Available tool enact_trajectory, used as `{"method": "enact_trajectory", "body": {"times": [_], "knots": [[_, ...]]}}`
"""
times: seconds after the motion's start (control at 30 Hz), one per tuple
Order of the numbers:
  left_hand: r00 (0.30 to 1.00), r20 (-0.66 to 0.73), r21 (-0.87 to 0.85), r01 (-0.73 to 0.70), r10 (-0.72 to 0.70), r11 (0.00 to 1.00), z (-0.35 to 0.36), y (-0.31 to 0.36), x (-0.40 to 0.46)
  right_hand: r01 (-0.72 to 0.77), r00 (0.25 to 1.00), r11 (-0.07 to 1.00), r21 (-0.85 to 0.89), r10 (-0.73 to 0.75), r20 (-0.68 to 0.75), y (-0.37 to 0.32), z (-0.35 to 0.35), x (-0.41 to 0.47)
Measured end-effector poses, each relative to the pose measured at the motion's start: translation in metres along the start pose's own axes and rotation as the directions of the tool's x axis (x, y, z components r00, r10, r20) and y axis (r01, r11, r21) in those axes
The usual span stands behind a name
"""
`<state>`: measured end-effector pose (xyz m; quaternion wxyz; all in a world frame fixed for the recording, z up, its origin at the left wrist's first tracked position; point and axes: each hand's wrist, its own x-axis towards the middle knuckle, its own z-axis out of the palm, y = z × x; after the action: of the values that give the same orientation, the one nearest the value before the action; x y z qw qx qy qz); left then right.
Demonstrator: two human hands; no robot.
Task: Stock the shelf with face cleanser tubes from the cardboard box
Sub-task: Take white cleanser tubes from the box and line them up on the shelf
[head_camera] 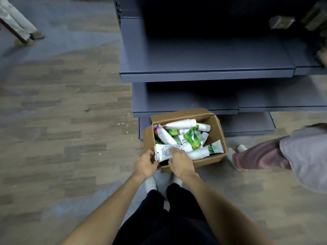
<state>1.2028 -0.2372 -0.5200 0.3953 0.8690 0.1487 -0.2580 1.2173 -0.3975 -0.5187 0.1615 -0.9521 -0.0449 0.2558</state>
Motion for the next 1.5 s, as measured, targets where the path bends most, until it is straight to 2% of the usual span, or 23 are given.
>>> {"method": "enact_trajectory", "body": {"times": [0.13, 0.33, 0.47, 0.53, 0.67, 0.83, 1.0, 1.13, 1.2, 1.33, 1.5], "knots": [[0.998, -0.011, -0.065, 0.056, -0.057, 0.996, 0.008, -0.002, 0.001, 0.052, 0.997, 0.993, -0.104, -0.057, -0.044, 0.003, 0.006, 0.006], [0.988, -0.035, -0.136, 0.146, -0.152, 0.980, 0.012, -0.012, 0.006, 0.104, 0.992, 0.942, -0.319, -0.120, -0.033, 0.003, 0.006, 0.025], [0.984, -0.060, -0.129, 0.159, -0.168, 0.979, 0.013, -0.012, 0.011, 0.121, 0.986, 0.922, -0.367, -0.156, -0.067, 0.004, 0.001, 0.030], [0.981, -0.075, -0.123, 0.171, -0.181, 0.977, 0.014, -0.009, 0.014, 0.139, 0.976, 0.935, -0.325, -0.186, -0.117, 0.008, -0.002, 0.031], [0.975, -0.114, -0.151, 0.173, -0.191, 0.973, 0.014, 0.001, 0.018, 0.222, 0.967, 0.952, -0.210, -0.242, -0.075, 0.021, -0.007, 0.042], [0.974, -0.152, -0.161, 0.145, -0.169, 0.976, 0.018, 0.008, 0.022, 0.071, 0.994, 0.997, -0.004, -0.071, -0.079, 0.014, -0.010, 0.058], [0.965, -0.181, -0.150, 0.164, -0.190, 0.975, 0.023, 0.006, 0.023, 0.010, 0.998, 1.000, -0.026, -0.012, -0.070, 0.012, -0.010, 0.072], [0.960, -0.203, -0.128, 0.170, -0.194, 0.977, 0.024, 0.008, 0.021, -0.023, 0.997, 0.996, 0.084, 0.030, -0.077, 0.021, -0.013, 0.073], [0.960, -0.209, -0.118, 0.163, -0.185, 0.979, 0.020, 0.015, 0.023, -0.026, 0.996, 0.977, 0.213, 0.043, -0.074, 0.029, -0.022, 0.074], [0.972, -0.196, -0.096, 0.112, -0.130, 0.989, -0.001, 0.043, 0.034, 0.058, 0.998, 0.884, 0.465, -0.038, -0.052, 0.044, -0.053, 0.076], [0.970, -0.242, -0.030, -0.048, 0.040, 0.998, -0.038, 0.093, 0.047, 0.160, 0.985, 0.800, 0.579, -0.094, -0.142, 0.039, -0.096, 0.079]]}}
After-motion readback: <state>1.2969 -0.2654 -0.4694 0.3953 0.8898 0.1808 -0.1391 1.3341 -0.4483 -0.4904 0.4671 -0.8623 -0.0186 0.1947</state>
